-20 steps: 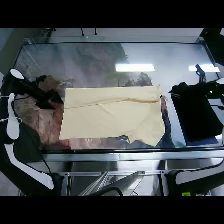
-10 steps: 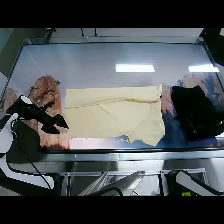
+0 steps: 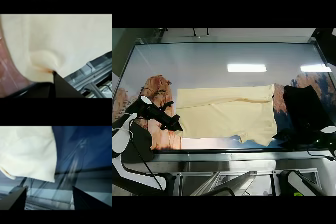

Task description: Fold the shirts.

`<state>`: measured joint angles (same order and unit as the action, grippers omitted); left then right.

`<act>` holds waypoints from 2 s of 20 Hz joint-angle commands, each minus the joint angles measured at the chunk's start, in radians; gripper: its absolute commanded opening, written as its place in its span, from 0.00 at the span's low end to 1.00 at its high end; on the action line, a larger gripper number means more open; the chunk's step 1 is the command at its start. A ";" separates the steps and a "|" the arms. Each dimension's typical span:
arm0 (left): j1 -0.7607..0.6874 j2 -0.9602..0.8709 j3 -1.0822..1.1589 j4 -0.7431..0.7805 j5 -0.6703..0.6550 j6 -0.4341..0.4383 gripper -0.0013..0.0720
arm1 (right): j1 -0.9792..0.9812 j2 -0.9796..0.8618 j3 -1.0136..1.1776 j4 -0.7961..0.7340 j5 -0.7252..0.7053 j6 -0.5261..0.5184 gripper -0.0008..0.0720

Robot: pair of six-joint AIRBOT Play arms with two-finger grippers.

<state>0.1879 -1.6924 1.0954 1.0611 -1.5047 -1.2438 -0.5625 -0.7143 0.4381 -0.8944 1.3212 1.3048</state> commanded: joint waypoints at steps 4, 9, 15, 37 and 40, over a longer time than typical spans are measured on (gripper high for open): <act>-0.016 0.002 0.007 -0.018 -0.034 0.001 0.04 | 0.116 -0.072 -0.071 0.171 -0.131 -0.100 0.65; -0.012 0.002 0.007 -0.016 -0.034 0.001 0.04 | 0.202 -0.150 -0.066 0.174 -0.179 -0.129 0.65; 0.016 0.002 0.007 -0.015 -0.044 0.002 0.04 | 0.100 -0.048 0.009 0.158 -0.027 -0.089 0.64; 0.029 0.002 0.007 -0.019 -0.045 0.001 0.04 | 0.126 -0.188 -0.071 0.245 -0.149 -0.241 0.54; 0.027 0.002 0.007 -0.019 -0.063 0.002 0.04 | 0.233 -0.193 -0.062 0.257 -0.162 -0.244 0.43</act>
<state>0.2165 -1.6909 1.1019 1.0428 -1.5536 -1.2423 -0.4049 -0.8967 0.3698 -0.6590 1.1809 1.0702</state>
